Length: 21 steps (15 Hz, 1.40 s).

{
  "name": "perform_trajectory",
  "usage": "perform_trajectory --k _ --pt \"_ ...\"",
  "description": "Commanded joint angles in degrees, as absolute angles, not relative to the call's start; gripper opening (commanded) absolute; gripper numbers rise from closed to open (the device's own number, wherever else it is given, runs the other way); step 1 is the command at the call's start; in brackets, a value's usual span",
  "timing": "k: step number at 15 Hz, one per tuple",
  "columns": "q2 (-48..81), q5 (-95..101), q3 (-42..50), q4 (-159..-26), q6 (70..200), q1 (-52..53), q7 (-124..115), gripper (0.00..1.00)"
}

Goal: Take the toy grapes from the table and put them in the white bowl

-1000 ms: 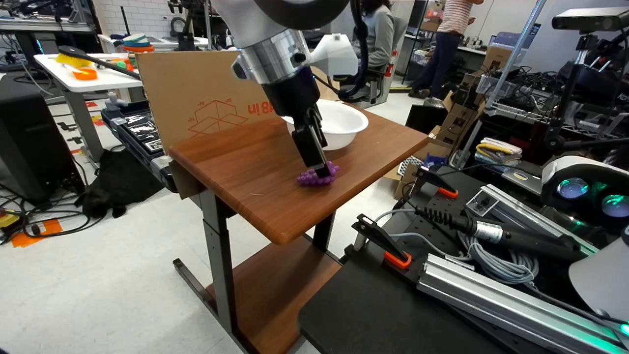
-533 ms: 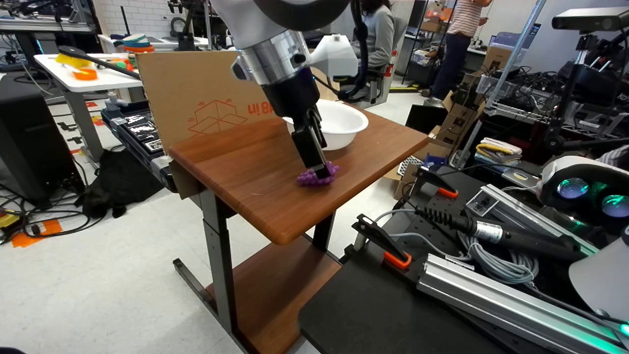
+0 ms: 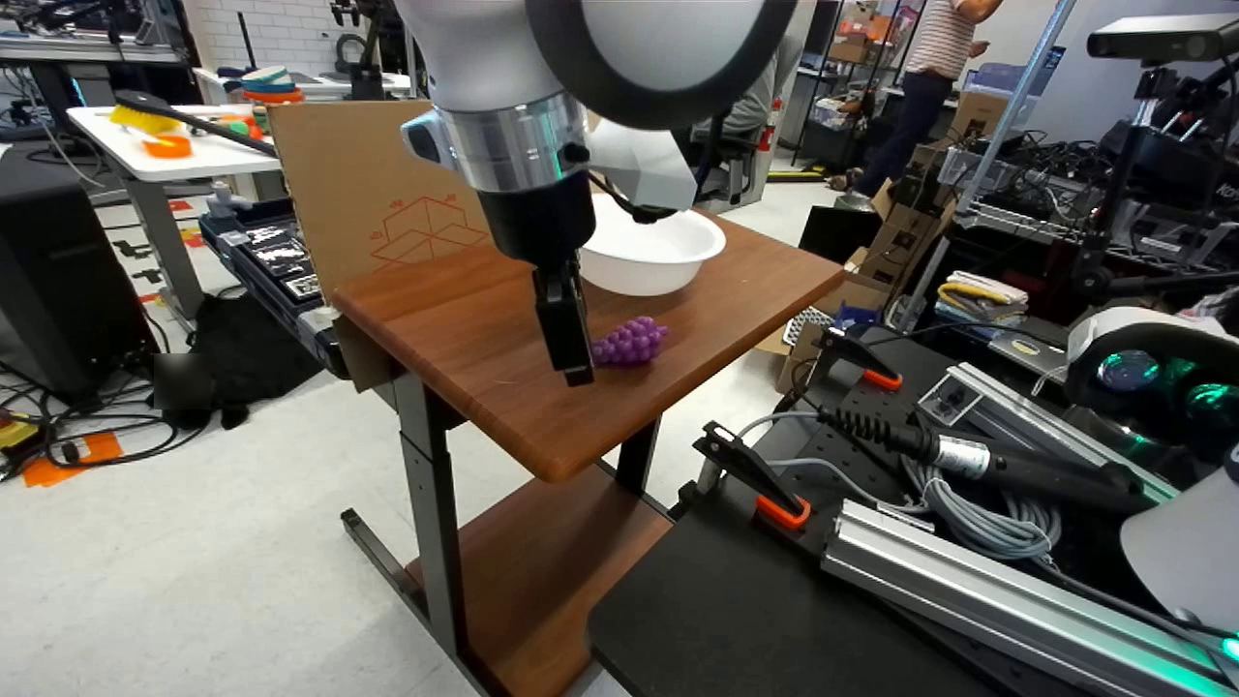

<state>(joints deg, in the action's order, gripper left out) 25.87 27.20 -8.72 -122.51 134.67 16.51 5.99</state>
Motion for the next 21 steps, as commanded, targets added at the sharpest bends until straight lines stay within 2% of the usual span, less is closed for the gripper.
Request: perform_trajectory --k 1,15,16,17,18,21 --pt "25.8 27.3 -8.7 -122.9 134.9 16.8 5.9 1.00" --pt "25.6 24.2 -7.9 -126.5 135.9 13.4 6.9 1.00" --pt "25.7 24.3 -7.6 -126.6 135.5 13.2 6.9 0.75" --pt "25.8 24.0 -7.6 -126.7 135.8 12.8 7.2 0.74" --pt "25.9 23.6 -7.7 -126.7 135.7 12.5 7.4 0.68" --pt "25.4 23.2 -7.5 -126.6 135.7 12.6 7.1 0.42"
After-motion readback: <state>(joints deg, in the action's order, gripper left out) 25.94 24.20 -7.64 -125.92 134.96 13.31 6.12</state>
